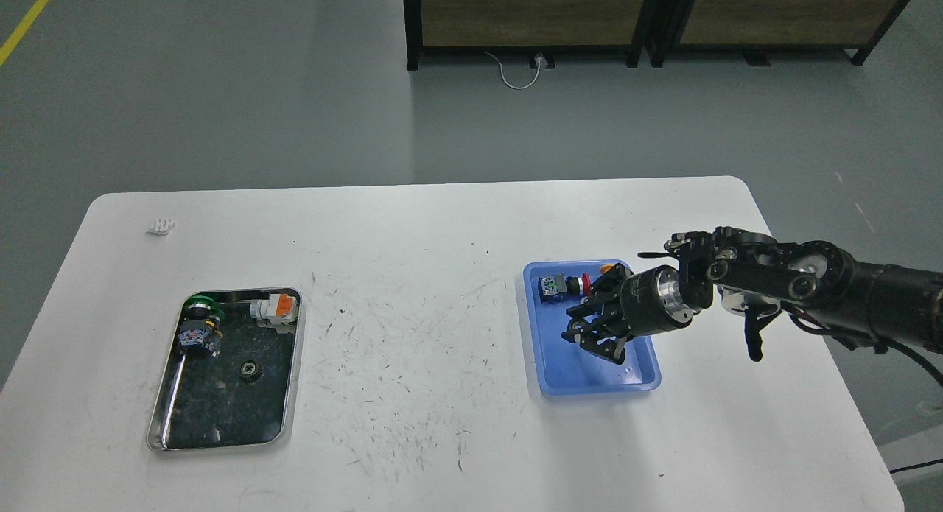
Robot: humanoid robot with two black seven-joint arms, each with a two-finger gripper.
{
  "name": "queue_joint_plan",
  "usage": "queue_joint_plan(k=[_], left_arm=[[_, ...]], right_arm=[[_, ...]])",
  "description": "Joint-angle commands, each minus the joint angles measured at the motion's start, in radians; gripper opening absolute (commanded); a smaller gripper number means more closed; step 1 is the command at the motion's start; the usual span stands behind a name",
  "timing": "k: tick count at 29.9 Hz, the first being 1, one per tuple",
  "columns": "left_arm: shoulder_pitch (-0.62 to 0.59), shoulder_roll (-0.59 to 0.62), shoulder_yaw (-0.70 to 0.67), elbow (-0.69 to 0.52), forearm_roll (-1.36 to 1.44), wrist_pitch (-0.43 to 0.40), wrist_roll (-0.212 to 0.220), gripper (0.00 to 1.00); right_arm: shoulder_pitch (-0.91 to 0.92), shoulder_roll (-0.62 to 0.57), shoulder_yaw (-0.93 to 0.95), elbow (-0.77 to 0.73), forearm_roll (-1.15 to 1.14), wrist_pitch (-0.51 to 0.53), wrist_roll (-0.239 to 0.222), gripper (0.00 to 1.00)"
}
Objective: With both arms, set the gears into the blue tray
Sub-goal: 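Place the black gear into the blue tray with the right gripper, then open the right gripper and raise it away from the blue tray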
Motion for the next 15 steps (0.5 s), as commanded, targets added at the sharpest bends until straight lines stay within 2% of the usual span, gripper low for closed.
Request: queue_joint_plan(k=[1, 7, 9, 11, 13, 15], left_arm=[[-0.003, -0.001, 0.0, -0.001, 0.001, 0.0, 0.002, 0.98], [-0.003, -0.001, 0.0, 0.001, 0.001, 0.0, 0.0, 0.98], [-0.003, 0.001, 0.0, 0.001, 0.001, 0.0, 0.002, 0.98], [-0.003, -0.001, 0.0, 0.001, -0.001, -0.001, 0.0, 0.98], [-0.003, -0.001, 0.0, -0.001, -0.001, -0.001, 0.002, 0.99], [-0.004, -0.001, 0.0, -0.001, -0.001, -0.001, 0.0, 0.99]], right_arm=[[-0.037, -0.05, 0.0, 0.006, -0.025, 0.004, 0.002, 0.21], [-0.09, -0.06, 0.009, 0.0, -0.047, 0.002, 0.0, 0.25], [-0.096, -0.057, 0.012, -0.003, -0.05, -0.008, -0.001, 0.39], [-0.099, -0.056, 0.014, -0.009, -0.05, -0.025, -0.001, 0.61], [-0.099, -0.054, 0.02, -0.009, -0.048, -0.051, 0.0, 0.78], [-0.099, -0.057, 0.039, -0.009, -0.045, -0.062, 0.0, 0.83]])
